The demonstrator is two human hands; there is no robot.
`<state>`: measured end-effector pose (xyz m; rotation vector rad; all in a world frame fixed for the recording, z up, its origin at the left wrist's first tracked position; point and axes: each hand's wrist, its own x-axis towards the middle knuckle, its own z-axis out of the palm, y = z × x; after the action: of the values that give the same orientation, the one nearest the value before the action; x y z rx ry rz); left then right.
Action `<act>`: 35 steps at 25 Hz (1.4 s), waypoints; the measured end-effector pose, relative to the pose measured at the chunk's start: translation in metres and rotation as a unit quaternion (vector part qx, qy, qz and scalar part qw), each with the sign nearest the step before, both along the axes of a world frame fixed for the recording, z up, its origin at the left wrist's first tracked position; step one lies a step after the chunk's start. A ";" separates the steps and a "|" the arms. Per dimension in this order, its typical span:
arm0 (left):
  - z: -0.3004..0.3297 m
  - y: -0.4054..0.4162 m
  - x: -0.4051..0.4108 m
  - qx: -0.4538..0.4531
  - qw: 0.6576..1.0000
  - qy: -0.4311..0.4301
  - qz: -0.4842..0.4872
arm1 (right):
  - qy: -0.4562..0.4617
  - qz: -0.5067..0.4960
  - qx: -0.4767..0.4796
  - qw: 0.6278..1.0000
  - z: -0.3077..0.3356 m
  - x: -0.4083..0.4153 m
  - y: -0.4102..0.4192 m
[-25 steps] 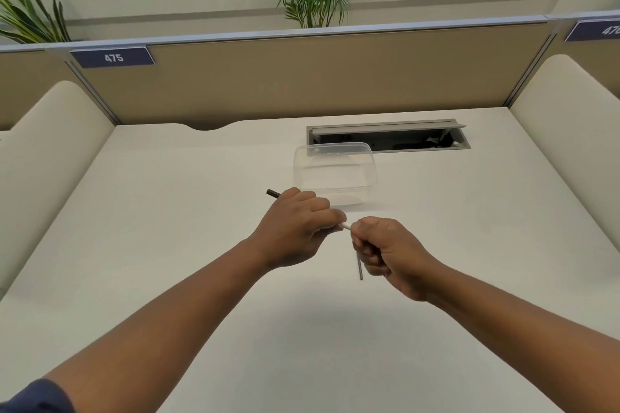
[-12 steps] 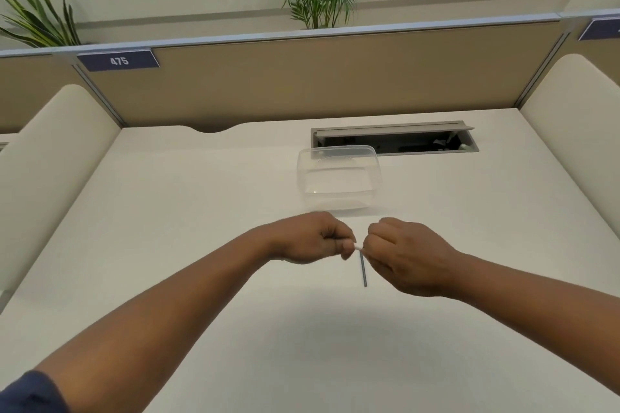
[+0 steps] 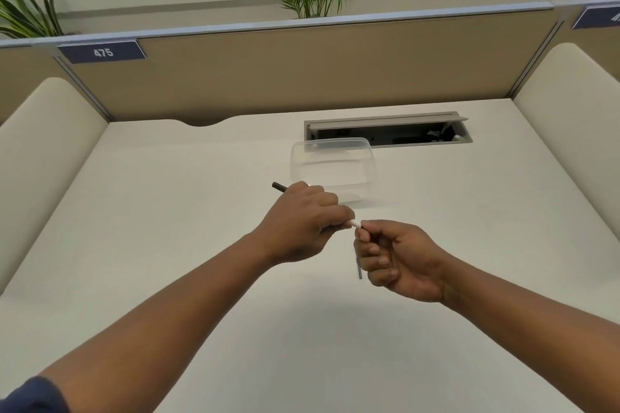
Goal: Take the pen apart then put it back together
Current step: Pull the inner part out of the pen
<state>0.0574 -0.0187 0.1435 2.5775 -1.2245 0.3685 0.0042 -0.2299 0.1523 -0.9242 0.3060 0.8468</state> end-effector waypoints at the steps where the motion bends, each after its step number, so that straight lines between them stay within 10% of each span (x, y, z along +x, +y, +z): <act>1: 0.000 0.002 0.001 -0.005 1.000 -0.005 -0.001 | -0.006 -0.012 0.005 1.000 0.001 -0.002 0.003; 6: 0.018 0.001 0.007 -0.001 0.994 0.109 -0.028 | -0.207 -0.035 -0.158 0.965 0.004 -0.007 0.012; 13: 0.042 -0.007 0.018 0.027 0.896 0.443 0.028 | -0.552 0.054 -0.393 0.733 -0.007 0.011 -0.002; 19: 0.032 -0.001 0.028 0.056 0.816 0.576 0.010 | -0.813 0.194 -0.448 0.316 -0.020 0.046 -0.023; 21: 0.026 -0.001 0.026 0.047 0.815 0.577 0.030 | -0.828 0.207 -0.454 0.256 -0.024 0.054 -0.027; 23: 0.022 -0.003 0.024 0.035 0.830 0.554 0.057 | -0.793 0.216 -0.482 0.304 -0.029 0.053 -0.029; 24: 0.021 -0.004 0.024 0.035 0.844 0.530 0.074 | -0.748 0.211 -0.494 0.390 -0.031 0.050 -0.026; 28: 0.015 -0.006 0.019 0.062 0.897 0.418 0.130 | -0.334 0.114 -0.337 0.873 -0.026 0.037 -0.008; 31: 0.009 -0.007 0.014 0.062 0.942 0.306 0.121 | -0.133 0.078 -0.220 0.963 -0.017 0.034 -0.002; 35: -0.001 -0.004 0.009 0.037 0.975 0.204 0.077 | -0.111 0.064 -0.184 0.974 -0.015 0.032 -0.002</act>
<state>0.0661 -0.0225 0.1427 2.6380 -0.9110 -0.1788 0.0360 -0.2316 0.1371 -1.3864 0.2137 0.8097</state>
